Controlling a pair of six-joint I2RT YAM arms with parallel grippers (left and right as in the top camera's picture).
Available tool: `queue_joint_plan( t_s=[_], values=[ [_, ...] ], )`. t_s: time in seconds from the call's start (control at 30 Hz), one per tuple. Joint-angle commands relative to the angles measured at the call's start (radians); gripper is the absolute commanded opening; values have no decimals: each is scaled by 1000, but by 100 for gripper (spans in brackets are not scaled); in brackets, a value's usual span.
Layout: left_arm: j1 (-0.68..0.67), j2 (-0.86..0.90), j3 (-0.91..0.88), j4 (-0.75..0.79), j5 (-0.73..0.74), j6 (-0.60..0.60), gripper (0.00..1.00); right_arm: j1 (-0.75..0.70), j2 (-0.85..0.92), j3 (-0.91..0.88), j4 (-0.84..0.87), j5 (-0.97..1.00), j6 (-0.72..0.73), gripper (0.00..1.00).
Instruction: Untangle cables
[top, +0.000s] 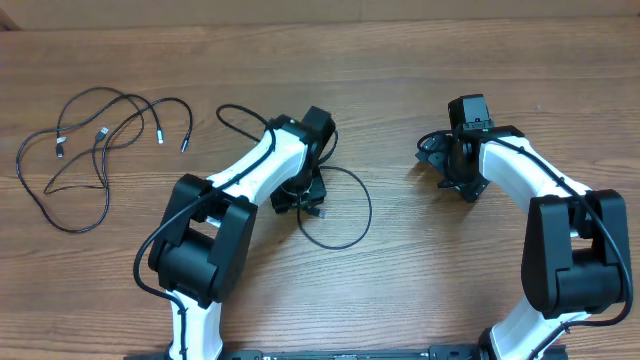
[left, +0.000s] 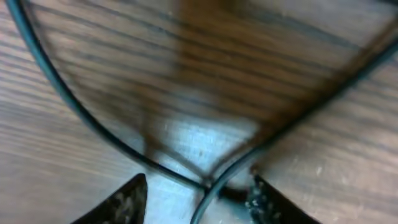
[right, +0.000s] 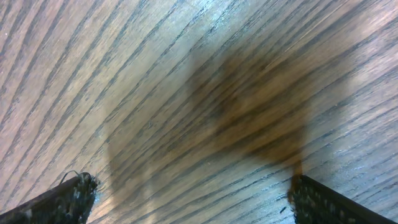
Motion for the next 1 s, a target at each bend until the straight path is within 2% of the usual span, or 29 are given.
queue_joint_plan(
  t_s=[0.0, 0.2, 0.37, 0.67, 0.97],
  values=[
    [-5, -2, -60, 45, 25, -49, 56, -1, 27, -21, -1, -2, -3, 100],
    [-5, -2, -85, 54, 37, -48, 41, -1, 27, -21, -1, -2, -3, 100],
    [-5, -2, -111, 59, 22, -44, 25, -1, 27, -21, -1, -2, -3, 100],
    [-6, -2, -129, 62, 26, -13, 4, -1, 27, -21, -1, -2, -3, 100],
    [2, -23, -109, 62, 133, 188, 4, -1, 27, -21, -1, -2, -3, 100]
  ],
)
